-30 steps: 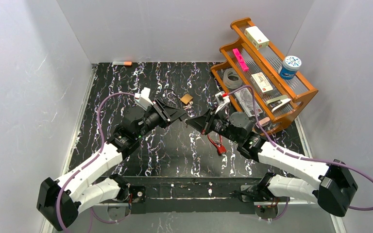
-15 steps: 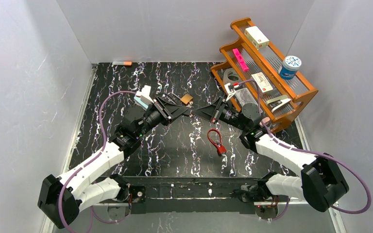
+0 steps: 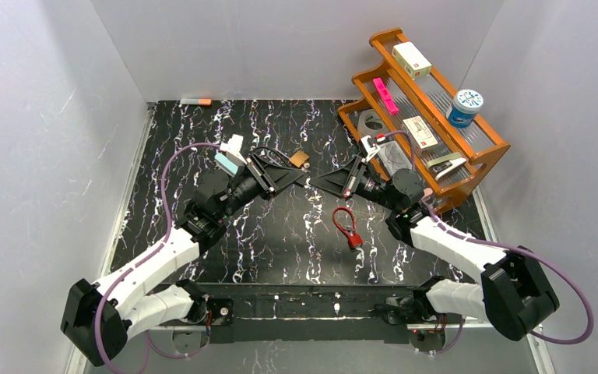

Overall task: Unlock with the key
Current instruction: Unlock the lock.

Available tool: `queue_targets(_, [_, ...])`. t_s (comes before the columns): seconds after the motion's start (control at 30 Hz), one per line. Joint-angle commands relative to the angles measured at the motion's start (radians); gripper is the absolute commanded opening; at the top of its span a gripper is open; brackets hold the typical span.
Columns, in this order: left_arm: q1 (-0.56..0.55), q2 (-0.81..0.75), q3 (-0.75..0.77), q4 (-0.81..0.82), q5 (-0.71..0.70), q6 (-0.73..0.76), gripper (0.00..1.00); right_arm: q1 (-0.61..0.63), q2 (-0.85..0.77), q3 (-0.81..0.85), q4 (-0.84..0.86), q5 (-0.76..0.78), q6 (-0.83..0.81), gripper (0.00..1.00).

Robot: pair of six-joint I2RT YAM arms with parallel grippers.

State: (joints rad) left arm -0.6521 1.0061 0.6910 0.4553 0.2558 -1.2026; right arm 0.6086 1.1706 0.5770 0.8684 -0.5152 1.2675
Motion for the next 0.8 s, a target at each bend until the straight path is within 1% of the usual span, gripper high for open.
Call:
queue_targets(0.0, [-0.04,0.004,-0.057,0.047,0.111,0.003,0.0,0.026,0.026,0.03,0.228,0.023,0.173,0.01])
queue_targets(0.1, [-0.041,0.002,-0.073,0.068,0.094,0.034,0.0,0.034,0.034,0.038,0.235,0.035,0.202,0.01])
queue_targets(0.23, [-0.052,0.014,-0.083,0.098,0.079,0.051,0.0,0.053,0.041,0.081,0.163,0.037,0.177,0.01])
queue_targets(0.3, [-0.059,0.027,-0.081,0.098,0.068,0.039,0.0,0.073,0.041,0.107,0.138,0.041,0.079,0.01])
queue_targets(0.33, [-0.062,0.032,-0.08,0.103,0.066,0.022,0.0,0.1,0.027,0.136,0.066,0.065,-0.007,0.01])
queue_targets(0.37, [-0.068,0.035,-0.082,0.111,0.06,0.005,0.0,0.128,0.009,0.162,-0.035,0.105,-0.138,0.01])
queue_targets(0.4, [-0.074,0.034,-0.082,0.118,0.057,-0.008,0.0,0.148,-0.003,0.189,-0.116,0.138,-0.203,0.01])
queue_targets(0.43, [-0.078,0.031,-0.084,0.124,0.052,-0.013,0.0,0.155,-0.007,0.197,-0.154,0.156,-0.22,0.01])
queue_targets(0.53, [-0.091,0.018,-0.091,0.142,0.042,-0.025,0.0,0.154,0.016,0.173,-0.081,0.154,-0.146,0.01])
queue_targets(0.7, [-0.093,-0.023,-0.114,0.154,0.003,-0.036,0.0,0.155,0.049,0.101,0.097,0.17,0.067,0.01])
queue_targets(0.77, [-0.094,-0.048,-0.131,0.152,-0.019,-0.05,0.0,0.154,0.015,0.097,0.068,0.202,0.071,0.01])
